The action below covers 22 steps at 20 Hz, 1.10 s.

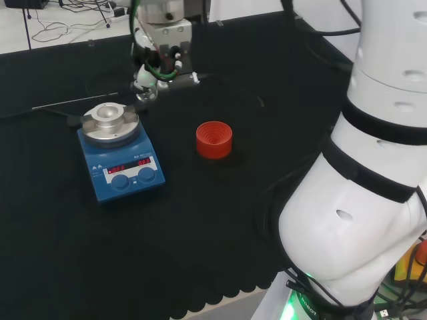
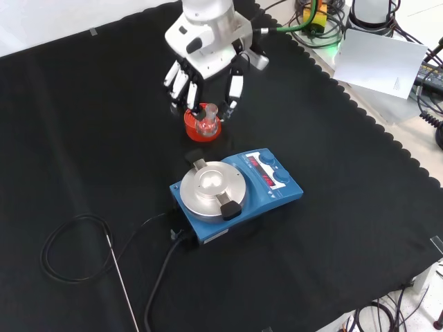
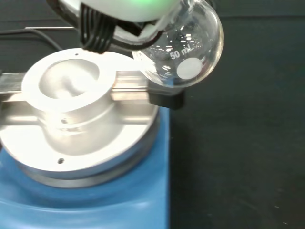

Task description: Place the round-bottom flask on the heater.

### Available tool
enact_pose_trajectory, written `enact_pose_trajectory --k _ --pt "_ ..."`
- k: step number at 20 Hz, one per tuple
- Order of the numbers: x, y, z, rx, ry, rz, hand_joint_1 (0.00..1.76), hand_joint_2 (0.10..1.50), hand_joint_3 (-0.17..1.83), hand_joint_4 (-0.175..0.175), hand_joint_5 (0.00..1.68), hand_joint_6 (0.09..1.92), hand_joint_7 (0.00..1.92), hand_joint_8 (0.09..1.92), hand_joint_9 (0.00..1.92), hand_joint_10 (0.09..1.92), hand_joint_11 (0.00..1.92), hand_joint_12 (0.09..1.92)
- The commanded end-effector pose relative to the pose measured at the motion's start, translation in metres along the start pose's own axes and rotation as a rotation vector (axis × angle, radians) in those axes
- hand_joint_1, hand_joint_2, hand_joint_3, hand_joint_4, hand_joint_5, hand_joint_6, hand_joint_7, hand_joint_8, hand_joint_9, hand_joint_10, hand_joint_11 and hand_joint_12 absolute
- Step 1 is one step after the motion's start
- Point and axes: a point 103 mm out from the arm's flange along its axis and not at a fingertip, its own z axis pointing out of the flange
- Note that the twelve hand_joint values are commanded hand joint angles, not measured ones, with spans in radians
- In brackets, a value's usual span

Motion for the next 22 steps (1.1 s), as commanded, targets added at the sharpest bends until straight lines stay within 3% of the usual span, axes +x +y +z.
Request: enact_pose_trajectory --k 1,22 --pt "0.03 0.017 0.008 0.03 0.002 -0.04 1.11 0.7 0.67 0.145 1.17 0.86 0.58 0.7 0.8 0.56 0.54 1.27" --pt "0.076 0.036 0.013 0.056 -0.051 -0.127 1.11 0.69 0.68 0.141 1.17 0.86 0.58 0.7 0.81 0.56 0.55 1.27"
